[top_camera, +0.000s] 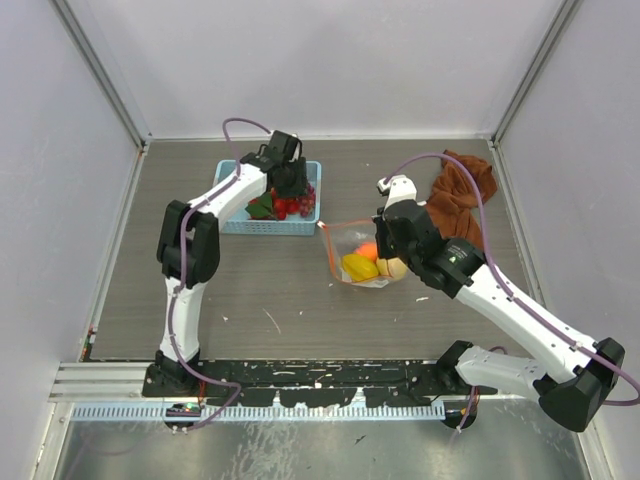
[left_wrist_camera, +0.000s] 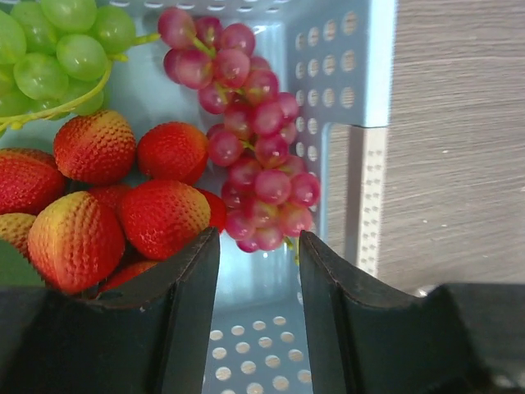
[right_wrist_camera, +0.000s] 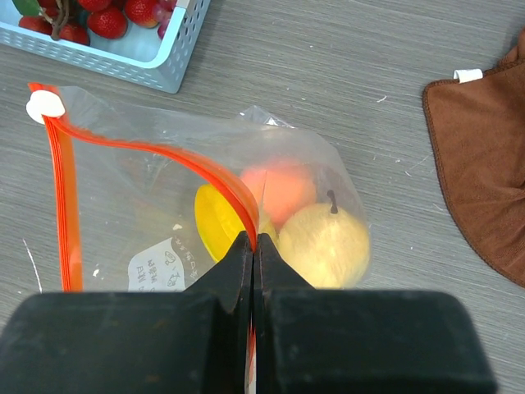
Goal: Place the food in the zip-top bag and seal the zipper
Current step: Pick up the fake fruit from the bin.
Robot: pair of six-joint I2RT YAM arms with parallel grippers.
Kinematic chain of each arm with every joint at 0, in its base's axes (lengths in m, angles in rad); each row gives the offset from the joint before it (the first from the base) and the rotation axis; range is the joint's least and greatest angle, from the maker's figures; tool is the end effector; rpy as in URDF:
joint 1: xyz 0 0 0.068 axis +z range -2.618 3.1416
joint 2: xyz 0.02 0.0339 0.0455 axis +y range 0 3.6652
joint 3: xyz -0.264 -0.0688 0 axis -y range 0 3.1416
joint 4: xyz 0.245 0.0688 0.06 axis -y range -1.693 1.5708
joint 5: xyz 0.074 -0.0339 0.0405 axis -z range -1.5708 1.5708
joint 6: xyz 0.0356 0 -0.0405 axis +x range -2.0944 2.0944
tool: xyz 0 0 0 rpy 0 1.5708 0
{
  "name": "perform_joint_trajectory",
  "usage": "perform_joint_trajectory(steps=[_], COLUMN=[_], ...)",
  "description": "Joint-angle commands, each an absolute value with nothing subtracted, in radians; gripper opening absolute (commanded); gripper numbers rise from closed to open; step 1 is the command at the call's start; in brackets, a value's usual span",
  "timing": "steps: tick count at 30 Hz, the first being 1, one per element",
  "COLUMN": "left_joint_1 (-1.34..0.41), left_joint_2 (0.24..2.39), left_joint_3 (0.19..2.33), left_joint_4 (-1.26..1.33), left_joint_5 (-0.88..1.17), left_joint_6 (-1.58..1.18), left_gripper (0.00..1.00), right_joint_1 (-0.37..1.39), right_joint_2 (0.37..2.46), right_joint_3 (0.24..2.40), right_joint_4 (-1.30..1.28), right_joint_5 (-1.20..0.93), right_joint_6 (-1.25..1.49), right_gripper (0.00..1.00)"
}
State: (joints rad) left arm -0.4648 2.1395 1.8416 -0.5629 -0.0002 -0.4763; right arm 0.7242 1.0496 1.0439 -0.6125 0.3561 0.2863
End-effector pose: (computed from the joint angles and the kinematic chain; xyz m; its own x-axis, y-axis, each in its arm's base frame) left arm 0.4339 -0.2176 0.2383 -0.8079 -0.1078 -0.5793 0.0874 0.9503 -0.2987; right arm 0.1740 0.1374 0.3388 -0.5317 -0.1169 -0.8388 -0.2690 0.9625 0.0363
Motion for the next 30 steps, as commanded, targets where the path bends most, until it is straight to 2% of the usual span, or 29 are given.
perform_joint_trajectory(steps=[1, 13, 19, 23, 30], left_joint_1=[-0.457, -0.456, -0.453, -0.451, -0.449], left_joint_2=[2.175, 2.327, 2.349, 2.353, 2.254], left_joint_3=[1.906, 2.008, 2.003, 1.999, 1.904], left_joint_4=[-0.582, -0.668, -0.661, -0.666, -0.604], left_joint_5=[0.008, 0.012, 0.008, 0.007, 0.018], left_joint_6=[-0.448, -0.414, -0.408, -0.401, -0.381], left_gripper=[0.46, 0.60, 0.60, 0.52, 0.21], right_joint_1=[0.722, 0.723, 0.722, 0.722, 0.722], right_joint_2=[1.054, 1.072, 1.079, 1.080, 1.072], right_joint_3=[1.046, 1.038, 1.035, 1.035, 1.038], right_joint_4=[-0.556, -0.544, -0.540, -0.538, -0.536], right_joint_5=[0.352, 0.339, 0.333, 0.332, 0.329], right_joint_6=[0.287, 0.290, 0.288, 0.289, 0.290], right_gripper=[0.00, 0.00, 0.00, 0.00, 0.00])
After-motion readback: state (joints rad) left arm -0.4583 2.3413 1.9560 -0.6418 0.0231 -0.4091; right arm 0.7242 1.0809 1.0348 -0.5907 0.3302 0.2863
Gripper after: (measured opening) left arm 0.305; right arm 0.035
